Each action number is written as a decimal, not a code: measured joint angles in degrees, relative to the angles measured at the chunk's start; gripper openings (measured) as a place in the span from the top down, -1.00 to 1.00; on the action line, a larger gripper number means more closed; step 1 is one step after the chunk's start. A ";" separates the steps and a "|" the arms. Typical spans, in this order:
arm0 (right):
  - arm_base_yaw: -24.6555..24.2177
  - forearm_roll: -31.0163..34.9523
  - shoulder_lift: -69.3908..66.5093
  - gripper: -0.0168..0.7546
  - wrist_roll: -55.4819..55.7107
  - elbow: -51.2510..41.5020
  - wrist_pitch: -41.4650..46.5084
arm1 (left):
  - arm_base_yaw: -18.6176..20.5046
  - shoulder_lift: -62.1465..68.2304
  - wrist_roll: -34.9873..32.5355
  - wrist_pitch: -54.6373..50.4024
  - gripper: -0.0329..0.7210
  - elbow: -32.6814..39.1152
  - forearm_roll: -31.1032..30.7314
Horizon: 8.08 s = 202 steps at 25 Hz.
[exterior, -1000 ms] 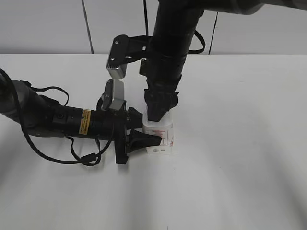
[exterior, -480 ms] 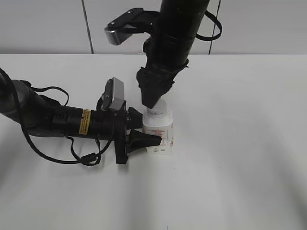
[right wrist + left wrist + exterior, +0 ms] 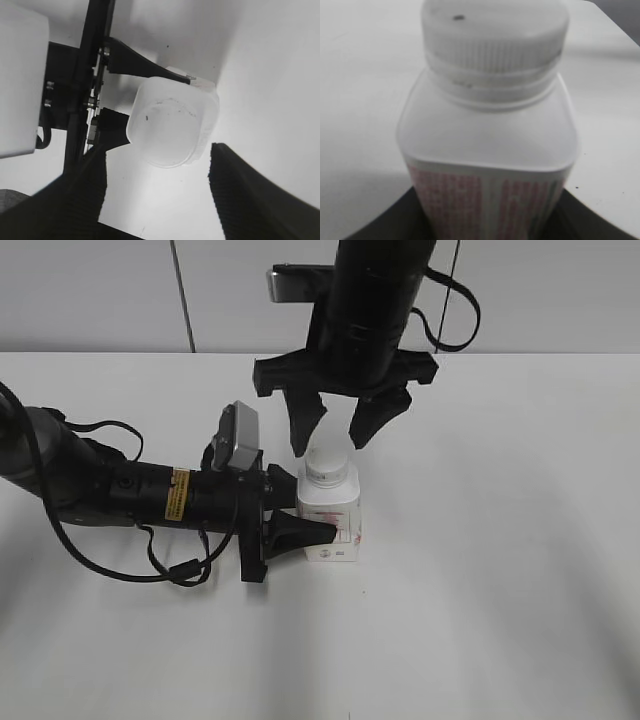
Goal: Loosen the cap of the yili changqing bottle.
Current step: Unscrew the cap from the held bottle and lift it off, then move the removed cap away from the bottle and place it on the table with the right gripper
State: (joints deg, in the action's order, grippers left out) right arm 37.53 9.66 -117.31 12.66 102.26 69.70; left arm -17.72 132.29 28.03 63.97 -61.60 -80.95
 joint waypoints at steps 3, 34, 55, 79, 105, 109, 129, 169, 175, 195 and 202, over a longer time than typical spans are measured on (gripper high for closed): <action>0.00 0.71 -1.32 -0.37 0.41 0.00 -0.05 | 0.00 0.00 0.00 -0.05 0.03 0.00 0.00; 0.00 -2.46 -4.99 -0.08 0.24 0.00 -0.62 | 0.00 0.00 0.00 -0.07 0.03 0.00 0.00; 0.29 -3.38 -4.99 -0.05 -71.45 0.00 -3.26 | 0.00 0.00 0.00 -0.25 0.03 0.00 0.36; 0.29 -3.50 -2.24 -0.05 -76.71 -0.31 -0.82 | -0.10 -0.05 -0.11 2.57 0.04 -0.20 0.17; 0.29 -4.03 1.55 -0.05 -68.05 -0.16 -0.38 | -0.03 0.08 -0.13 0.51 0.05 -0.10 -1.77; 0.29 -0.81 1.61 -0.05 -52.44 -0.16 -0.33 | -0.03 0.08 -0.13 0.51 0.05 -0.10 -1.77; 0.21 -3.88 1.61 -0.05 -2.43 -0.16 -0.22 | -0.03 0.08 -0.13 0.51 0.05 -0.10 -1.92; -17.63 -4.43 12.85 -0.05 -2.24 -39.62 -26.65 | -0.03 0.08 -0.13 0.46 0.05 -0.10 -1.92; -17.63 -4.26 8.63 -0.05 -2.24 -39.99 -32.97 | -0.03 0.08 -0.13 0.46 0.05 -0.10 -1.92; -17.63 -2.40 7.29 -0.64 -4.74 -40.07 -33.46 | -0.03 0.08 -0.13 0.69 0.05 -0.10 -1.92; -17.63 -0.15 7.29 -0.61 -5.25 -40.07 -32.76 | 0.01 0.08 0.31 0.75 -0.02 -0.10 -1.98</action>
State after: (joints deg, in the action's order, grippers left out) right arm 19.90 9.51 -110.02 7.41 62.19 36.94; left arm -17.71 132.36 28.34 64.73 -61.70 -82.93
